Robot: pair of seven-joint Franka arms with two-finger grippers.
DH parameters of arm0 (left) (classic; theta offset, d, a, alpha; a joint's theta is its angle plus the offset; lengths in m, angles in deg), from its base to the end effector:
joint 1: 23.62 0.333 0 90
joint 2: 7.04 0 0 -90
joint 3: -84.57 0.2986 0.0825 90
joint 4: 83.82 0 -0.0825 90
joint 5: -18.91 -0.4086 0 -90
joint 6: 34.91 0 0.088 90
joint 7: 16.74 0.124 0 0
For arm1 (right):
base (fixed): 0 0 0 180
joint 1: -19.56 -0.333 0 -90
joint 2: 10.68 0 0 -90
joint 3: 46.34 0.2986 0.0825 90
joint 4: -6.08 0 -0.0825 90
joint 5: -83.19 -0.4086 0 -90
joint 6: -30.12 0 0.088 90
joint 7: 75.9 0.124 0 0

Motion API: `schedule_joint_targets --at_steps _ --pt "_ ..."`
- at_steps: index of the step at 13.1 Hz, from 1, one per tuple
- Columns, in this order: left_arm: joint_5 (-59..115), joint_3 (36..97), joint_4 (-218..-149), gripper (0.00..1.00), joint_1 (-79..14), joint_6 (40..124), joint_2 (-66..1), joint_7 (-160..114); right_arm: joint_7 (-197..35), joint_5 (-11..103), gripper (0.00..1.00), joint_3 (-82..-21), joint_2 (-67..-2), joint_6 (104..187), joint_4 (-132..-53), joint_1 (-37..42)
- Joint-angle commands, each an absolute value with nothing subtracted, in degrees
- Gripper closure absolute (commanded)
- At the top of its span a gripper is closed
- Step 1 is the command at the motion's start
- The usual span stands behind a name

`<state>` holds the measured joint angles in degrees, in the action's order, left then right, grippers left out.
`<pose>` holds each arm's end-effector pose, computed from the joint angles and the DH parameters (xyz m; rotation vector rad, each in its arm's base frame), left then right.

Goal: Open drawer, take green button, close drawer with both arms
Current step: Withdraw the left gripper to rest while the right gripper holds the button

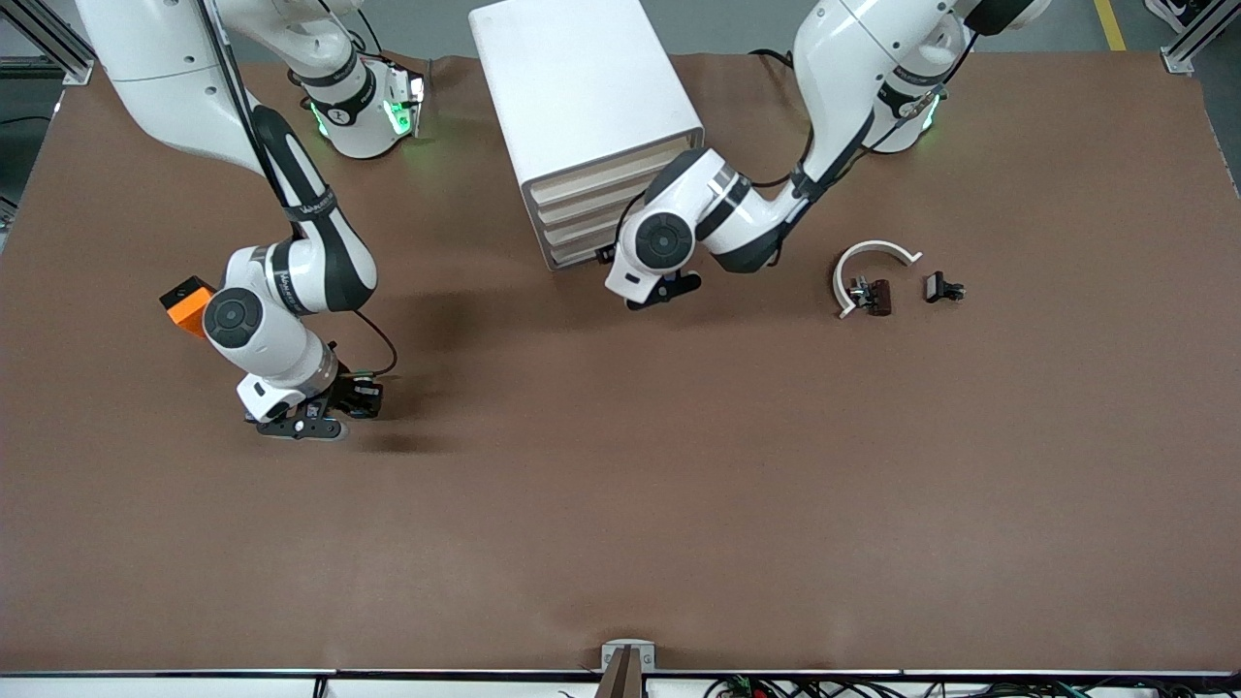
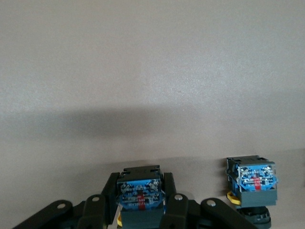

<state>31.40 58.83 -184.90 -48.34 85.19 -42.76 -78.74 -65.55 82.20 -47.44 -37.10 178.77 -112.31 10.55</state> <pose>0.4048 -0.4979 0.1824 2.9493 0.5673 -0.7652 0.6001 0.0829 0.1595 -3.1271 0.0856 -0.1035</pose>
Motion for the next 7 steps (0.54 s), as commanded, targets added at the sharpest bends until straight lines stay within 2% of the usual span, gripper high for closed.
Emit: schedule_joint_targets --at_steps 1,5,7 --pt "28.08 60.13 -181.04 0.00 -44.38 84.27 -42.82 -76.52 -66.85 81.34 1.00 -46.60 -36.78 181.19 -114.24 11.56" --pt "16.83 60.13 -178.84 0.00 -36.47 83.57 -40.89 -75.72 -66.85 81.34 1.00 -46.60 -36.78 183.40 -115.91 12.17" --pt "10.60 60.13 -176.38 0.00 -32.96 80.16 -40.88 -72.75 -66.85 81.34 1.00 -46.60 -36.87 183.40 -116.00 12.70"
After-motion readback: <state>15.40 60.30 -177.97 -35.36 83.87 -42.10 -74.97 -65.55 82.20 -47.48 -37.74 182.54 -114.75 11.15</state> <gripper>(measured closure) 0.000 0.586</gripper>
